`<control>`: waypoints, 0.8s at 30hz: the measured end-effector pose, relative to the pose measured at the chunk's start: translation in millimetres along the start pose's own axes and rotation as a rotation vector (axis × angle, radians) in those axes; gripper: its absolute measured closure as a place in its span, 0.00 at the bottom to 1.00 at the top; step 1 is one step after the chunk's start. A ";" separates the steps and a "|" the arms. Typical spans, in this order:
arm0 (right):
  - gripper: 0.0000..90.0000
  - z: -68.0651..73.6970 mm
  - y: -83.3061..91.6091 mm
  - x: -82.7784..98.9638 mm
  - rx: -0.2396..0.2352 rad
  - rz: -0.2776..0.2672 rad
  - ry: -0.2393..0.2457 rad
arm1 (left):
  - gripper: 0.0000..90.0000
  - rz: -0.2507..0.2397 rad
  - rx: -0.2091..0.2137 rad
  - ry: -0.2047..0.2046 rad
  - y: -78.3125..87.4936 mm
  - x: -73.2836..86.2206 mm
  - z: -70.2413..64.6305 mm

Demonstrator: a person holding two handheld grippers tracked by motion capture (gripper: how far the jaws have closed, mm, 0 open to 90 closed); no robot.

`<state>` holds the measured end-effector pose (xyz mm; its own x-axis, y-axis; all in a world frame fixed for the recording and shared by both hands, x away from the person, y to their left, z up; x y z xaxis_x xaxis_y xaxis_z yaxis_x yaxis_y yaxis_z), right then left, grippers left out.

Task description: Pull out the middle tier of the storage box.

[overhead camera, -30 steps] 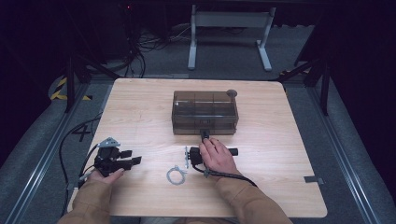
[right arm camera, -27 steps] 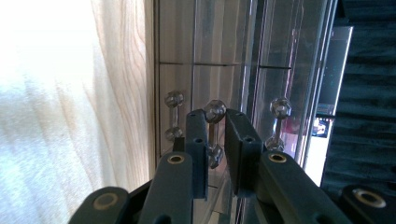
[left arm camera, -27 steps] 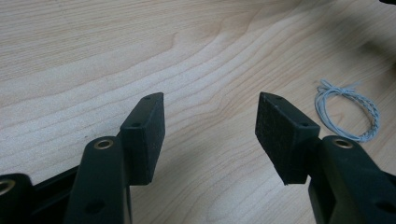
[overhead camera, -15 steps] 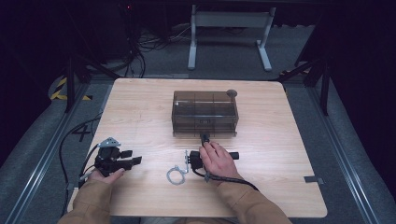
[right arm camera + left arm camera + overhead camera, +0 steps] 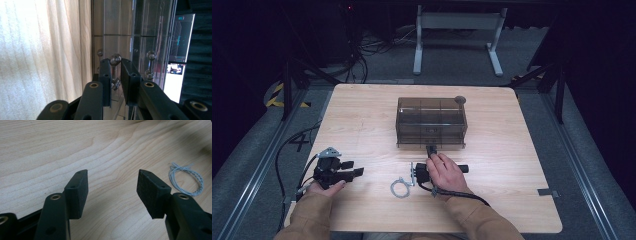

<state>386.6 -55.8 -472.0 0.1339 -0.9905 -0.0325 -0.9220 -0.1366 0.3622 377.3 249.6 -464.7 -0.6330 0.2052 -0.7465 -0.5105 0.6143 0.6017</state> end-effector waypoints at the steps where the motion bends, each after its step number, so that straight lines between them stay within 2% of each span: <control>1: 0.89 -0.5 0.2 0.4 -0.005 -0.002 0.002 | 0.48 0.002 0.000 -0.001 -0.4 0.0 -0.3; 8: 0.82 -2.2 3.3 2.9 -0.034 -0.021 -0.021 | 0.48 0.000 0.001 0.003 -0.8 0.2 0.1; 12: 0.81 -5.0 6.0 7.1 -0.054 -0.037 -0.054 | 0.48 0.007 0.002 0.000 -1.1 -0.1 0.3; 14: 0.80 -7.4 8.3 8.8 -0.060 -0.043 -0.060 | 0.48 0.007 0.004 0.000 -1.5 -0.2 0.3; 19: 0.79 -15.0 13.8 13.3 -0.093 -0.071 -0.120 | 0.48 0.006 0.004 -0.001 -2.3 -0.4 -0.2; 24: 0.79 -22.4 19.8 16.9 -0.127 -0.104 -0.141 | 0.48 0.009 0.003 -0.001 -2.3 -0.4 0.1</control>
<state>378.7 -74.9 -444.5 0.1659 -0.9651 -0.2027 -0.8516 -0.2438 0.4640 378.8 248.2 -465.8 -0.6369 0.2120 -0.7412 -0.5031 0.6142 0.6080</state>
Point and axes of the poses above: each handheld gripper's, and its own axes: y roughly backward along the jaws, x roughly out of its underside, z roughly to its left, the point moved 2 cm from there along -y, roughly forward along the jaws, and after that the axes turned 5 degrees about -z, right-handed, at the moved point
